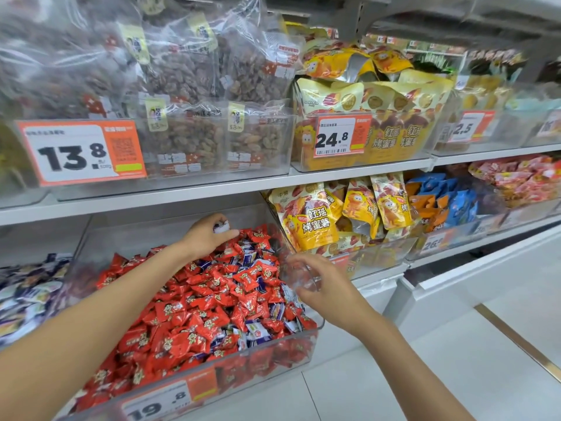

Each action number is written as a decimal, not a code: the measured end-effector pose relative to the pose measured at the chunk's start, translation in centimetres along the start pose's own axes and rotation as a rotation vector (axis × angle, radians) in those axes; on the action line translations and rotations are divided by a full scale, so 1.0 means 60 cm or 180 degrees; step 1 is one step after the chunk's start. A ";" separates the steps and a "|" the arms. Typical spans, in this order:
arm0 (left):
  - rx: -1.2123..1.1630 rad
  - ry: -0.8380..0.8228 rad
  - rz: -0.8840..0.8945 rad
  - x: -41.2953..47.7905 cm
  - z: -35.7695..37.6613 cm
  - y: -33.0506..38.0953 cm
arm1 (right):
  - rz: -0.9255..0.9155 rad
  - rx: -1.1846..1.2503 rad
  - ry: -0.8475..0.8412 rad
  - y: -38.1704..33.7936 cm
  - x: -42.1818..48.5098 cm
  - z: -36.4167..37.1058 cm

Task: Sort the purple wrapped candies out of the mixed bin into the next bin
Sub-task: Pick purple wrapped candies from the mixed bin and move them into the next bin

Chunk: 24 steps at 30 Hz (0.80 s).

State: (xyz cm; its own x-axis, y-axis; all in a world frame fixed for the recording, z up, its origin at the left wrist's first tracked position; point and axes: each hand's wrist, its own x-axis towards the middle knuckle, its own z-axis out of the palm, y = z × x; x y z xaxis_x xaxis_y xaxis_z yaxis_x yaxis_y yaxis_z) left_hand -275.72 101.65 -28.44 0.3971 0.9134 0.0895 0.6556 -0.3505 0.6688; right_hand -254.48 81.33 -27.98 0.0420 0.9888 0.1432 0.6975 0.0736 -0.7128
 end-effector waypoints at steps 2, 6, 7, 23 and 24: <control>0.0044 0.0015 0.0031 0.000 0.002 0.006 | 0.0055 0.0134 0.0080 0.001 -0.003 0.005; 0.0151 -0.0205 0.0170 0.012 0.029 0.010 | 0.0080 0.0436 0.0131 0.004 -0.012 0.021; 0.0311 -0.0299 0.0197 0.017 0.038 0.008 | 0.0090 0.0617 0.0070 0.003 -0.015 0.025; -0.0518 -0.0014 -0.0147 -0.003 0.015 0.030 | 0.0250 0.1030 0.0171 0.003 -0.023 0.038; -0.0567 -0.0053 -0.0275 -0.003 0.005 0.022 | 0.0251 0.1025 0.0177 0.004 -0.022 0.039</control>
State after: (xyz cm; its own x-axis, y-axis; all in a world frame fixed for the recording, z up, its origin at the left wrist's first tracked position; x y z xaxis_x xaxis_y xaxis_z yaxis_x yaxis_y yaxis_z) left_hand -274.74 100.94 -27.83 0.3559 0.9344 0.0148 0.5643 -0.2276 0.7936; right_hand -256.06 80.33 -29.92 0.1320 0.9851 0.1098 0.4290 0.0431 -0.9023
